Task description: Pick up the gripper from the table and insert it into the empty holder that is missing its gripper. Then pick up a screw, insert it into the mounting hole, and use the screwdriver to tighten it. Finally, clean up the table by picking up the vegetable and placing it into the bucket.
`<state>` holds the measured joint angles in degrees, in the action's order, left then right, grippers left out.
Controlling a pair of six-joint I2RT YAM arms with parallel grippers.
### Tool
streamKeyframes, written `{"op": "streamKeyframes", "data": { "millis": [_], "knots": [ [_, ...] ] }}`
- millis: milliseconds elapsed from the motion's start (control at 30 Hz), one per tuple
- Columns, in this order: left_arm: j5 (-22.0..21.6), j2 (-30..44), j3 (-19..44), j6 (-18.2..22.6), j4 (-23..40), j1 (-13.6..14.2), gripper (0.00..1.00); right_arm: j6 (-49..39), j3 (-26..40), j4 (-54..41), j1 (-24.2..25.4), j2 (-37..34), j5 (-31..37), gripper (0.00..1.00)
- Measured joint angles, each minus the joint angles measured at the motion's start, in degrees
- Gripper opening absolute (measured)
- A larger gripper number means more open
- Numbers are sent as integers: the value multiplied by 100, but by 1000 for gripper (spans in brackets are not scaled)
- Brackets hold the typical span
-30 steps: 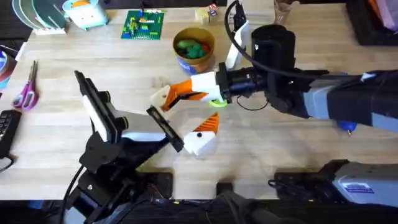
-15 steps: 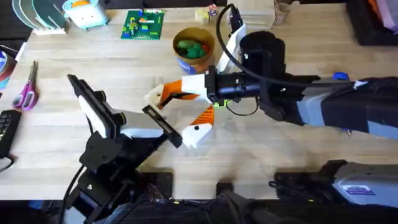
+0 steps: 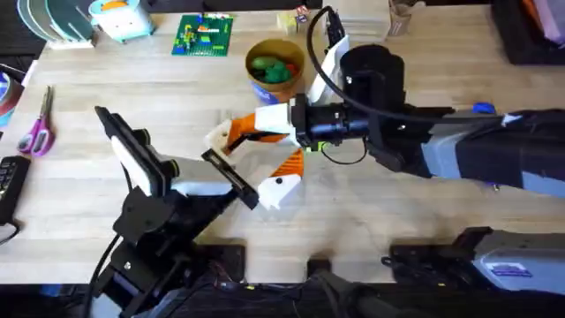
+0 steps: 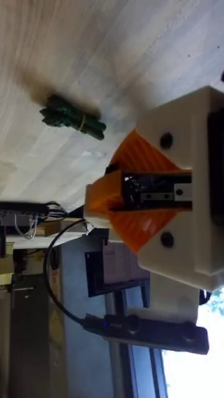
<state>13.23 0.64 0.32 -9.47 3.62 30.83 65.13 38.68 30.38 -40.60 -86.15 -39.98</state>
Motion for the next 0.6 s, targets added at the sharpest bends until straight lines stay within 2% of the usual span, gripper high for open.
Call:
{"op": "streamKeyframes", "data": {
  "millis": [233,600],
  "knots": [
    [-42,0,0,4,2,11,993,-1,0,-53,17,0,-32,348],
    [-63,0,0,9,2,11,993,1,0,-80,26,0,-32,435]
  ]
}}
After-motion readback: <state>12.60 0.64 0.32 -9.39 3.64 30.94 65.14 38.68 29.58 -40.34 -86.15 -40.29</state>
